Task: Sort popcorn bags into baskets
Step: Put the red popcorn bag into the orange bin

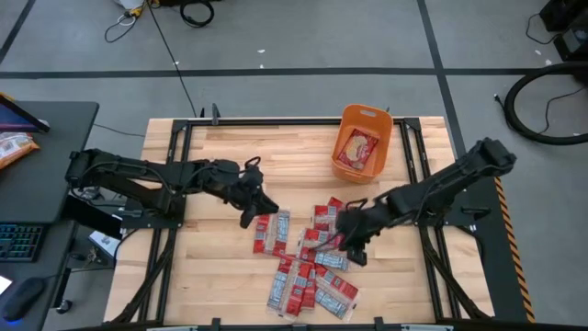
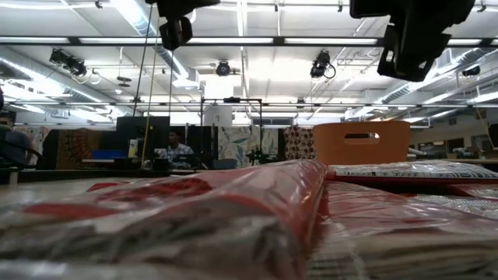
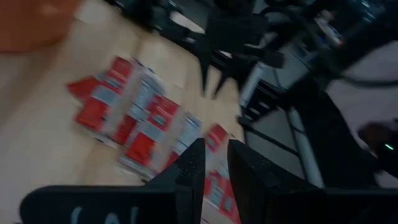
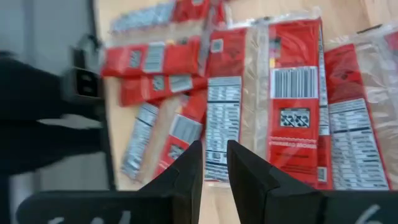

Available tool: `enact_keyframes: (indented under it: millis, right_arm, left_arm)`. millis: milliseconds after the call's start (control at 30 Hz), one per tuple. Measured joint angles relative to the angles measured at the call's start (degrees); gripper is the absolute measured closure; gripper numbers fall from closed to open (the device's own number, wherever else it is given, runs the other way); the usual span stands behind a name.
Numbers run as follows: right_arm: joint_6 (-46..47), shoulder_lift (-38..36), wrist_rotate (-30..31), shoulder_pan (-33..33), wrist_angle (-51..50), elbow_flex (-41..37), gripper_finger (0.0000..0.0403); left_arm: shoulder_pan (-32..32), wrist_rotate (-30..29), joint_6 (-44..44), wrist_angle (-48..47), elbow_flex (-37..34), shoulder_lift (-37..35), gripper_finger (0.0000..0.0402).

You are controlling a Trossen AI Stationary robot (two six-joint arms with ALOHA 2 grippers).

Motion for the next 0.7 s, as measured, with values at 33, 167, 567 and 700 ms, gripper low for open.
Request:
enact_keyframes:
  millis: [33,167,567,700]
  right_arm:
    - [0.1,1.7,1.0,0.8,-2.0,2.0,0.0324]
    - [0.1,8.5,4.6,3.6,-10.1,11.2,0.0324]
    - [2.5,21.5,11.1,10.0,-31.7,32.2,0.0329]
    - [1.8,23.9,14.8,12.2,-31.1,33.4,0.0332]
  left_arm:
    - [0.0,1.6,0.0,0.0,0.0,0.0,0.0329]
    - [0.0,8.8,-3.3,0.0,0.0,0.0,0.0329]
    - [-10.1,-11.2,3.3,-3.5,0.0,-10.7,0.0335]
    - [-14.7,-22.8,5.9,-8.3,0.0,-13.5,0.0336]
